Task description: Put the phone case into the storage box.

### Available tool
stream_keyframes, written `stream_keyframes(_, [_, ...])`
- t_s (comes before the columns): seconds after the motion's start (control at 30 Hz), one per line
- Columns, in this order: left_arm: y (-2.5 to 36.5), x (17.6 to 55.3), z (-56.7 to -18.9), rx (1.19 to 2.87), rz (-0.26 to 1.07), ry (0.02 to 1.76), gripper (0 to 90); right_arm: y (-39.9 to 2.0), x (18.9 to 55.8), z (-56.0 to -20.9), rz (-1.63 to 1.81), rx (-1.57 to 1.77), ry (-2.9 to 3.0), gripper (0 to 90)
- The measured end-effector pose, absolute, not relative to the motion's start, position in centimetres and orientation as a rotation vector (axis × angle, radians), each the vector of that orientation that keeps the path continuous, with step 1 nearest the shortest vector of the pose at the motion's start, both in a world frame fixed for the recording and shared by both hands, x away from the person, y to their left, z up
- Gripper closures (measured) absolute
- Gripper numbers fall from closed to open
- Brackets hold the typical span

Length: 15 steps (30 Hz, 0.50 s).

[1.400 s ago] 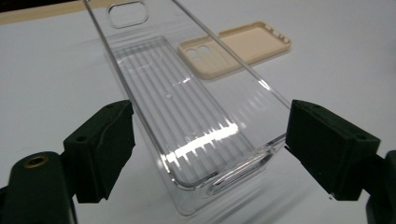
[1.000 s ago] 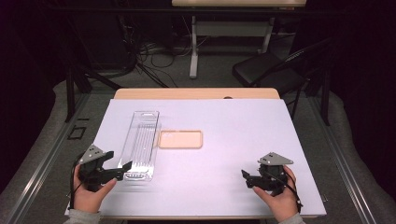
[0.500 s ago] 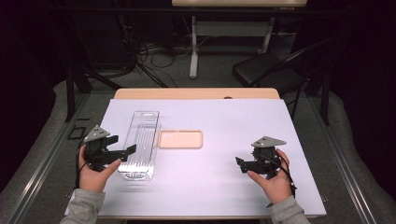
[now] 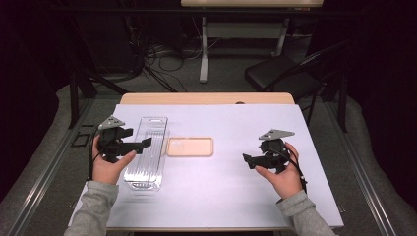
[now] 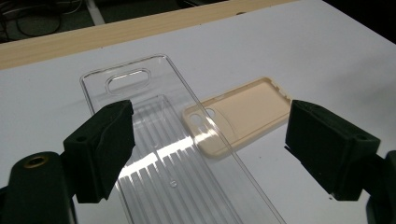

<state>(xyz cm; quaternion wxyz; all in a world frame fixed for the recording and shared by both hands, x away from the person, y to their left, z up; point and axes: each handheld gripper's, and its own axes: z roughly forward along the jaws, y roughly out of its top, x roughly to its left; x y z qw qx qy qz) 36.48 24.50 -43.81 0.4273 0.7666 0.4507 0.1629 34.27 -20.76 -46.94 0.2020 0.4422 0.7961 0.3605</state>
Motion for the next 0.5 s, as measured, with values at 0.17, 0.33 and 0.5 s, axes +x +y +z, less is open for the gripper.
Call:
stream_keyframes(0.17, [24.4, 37.5, -43.1, 1.897, 0.395, 1.118, 15.9, -20.1, 35.5, -46.0, 0.995, 1.22, 2.239, 15.5])
stream_keyframes(0.33, [24.2, 38.6, -42.8, 1.92, 0.403, 1.121, 15.9, -19.5, 36.8, -45.9, 0.994, 1.218, 2.253, 15.4])
stream_keyframes(0.5, [24.6, 39.3, -42.9, 1.914, 0.376, 1.141, 15.9, -18.8, 37.7, -45.6, 0.971, 1.215, 2.28, 14.9])
